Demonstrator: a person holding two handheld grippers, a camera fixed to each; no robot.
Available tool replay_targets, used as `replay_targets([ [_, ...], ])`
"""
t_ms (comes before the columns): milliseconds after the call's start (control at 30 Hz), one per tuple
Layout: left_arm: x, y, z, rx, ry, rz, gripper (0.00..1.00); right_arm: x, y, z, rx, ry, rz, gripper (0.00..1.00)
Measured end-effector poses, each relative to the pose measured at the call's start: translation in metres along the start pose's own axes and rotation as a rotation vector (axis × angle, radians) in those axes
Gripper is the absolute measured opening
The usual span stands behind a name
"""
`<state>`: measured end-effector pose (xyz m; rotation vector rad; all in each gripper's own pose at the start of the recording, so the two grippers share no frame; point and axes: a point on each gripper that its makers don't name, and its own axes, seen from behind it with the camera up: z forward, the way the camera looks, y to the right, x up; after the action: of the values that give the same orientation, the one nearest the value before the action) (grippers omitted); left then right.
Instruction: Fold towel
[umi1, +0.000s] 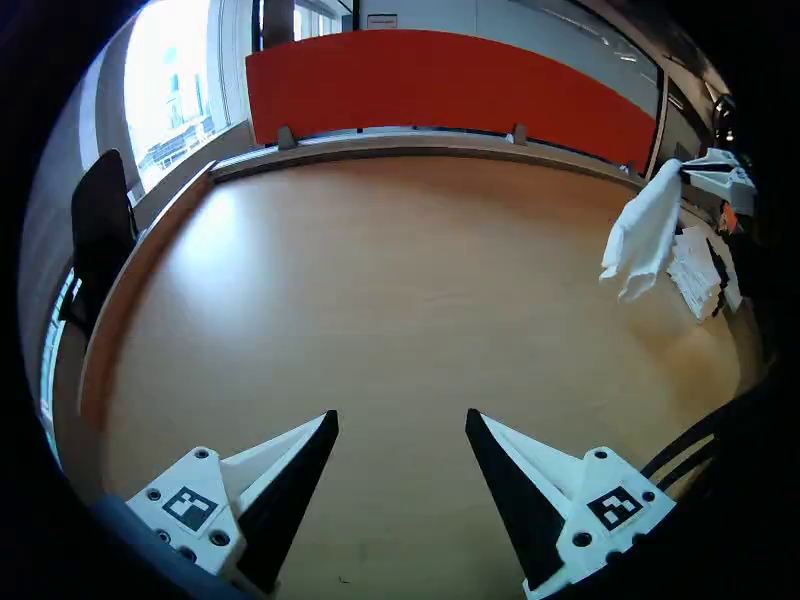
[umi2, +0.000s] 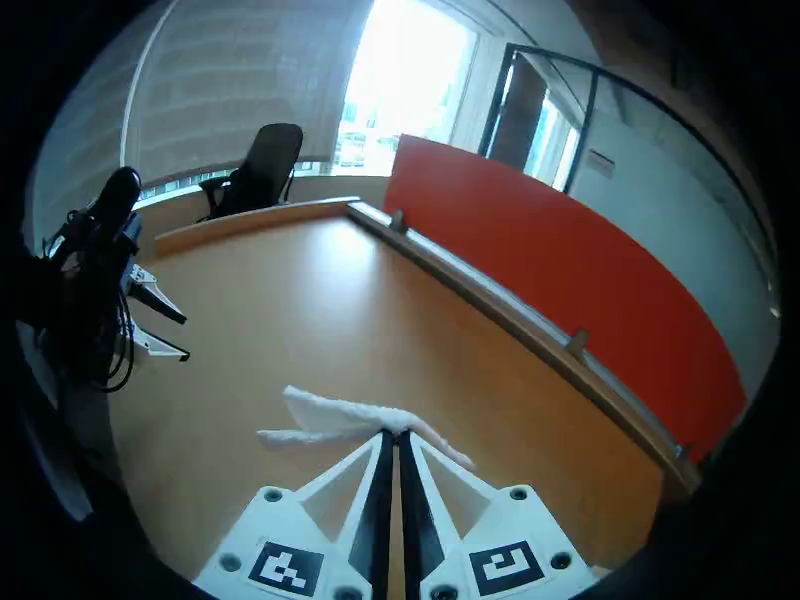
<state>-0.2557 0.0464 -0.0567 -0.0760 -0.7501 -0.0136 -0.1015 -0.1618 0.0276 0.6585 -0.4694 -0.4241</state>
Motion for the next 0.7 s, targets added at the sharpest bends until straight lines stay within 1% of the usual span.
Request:
replay_targets([
  [700,0.004,-0.004,0.000,0.006,0.000,0.009,0.95,-0.027,0.084,-0.039,-0.122,-0.034,0.074,0.04],
])
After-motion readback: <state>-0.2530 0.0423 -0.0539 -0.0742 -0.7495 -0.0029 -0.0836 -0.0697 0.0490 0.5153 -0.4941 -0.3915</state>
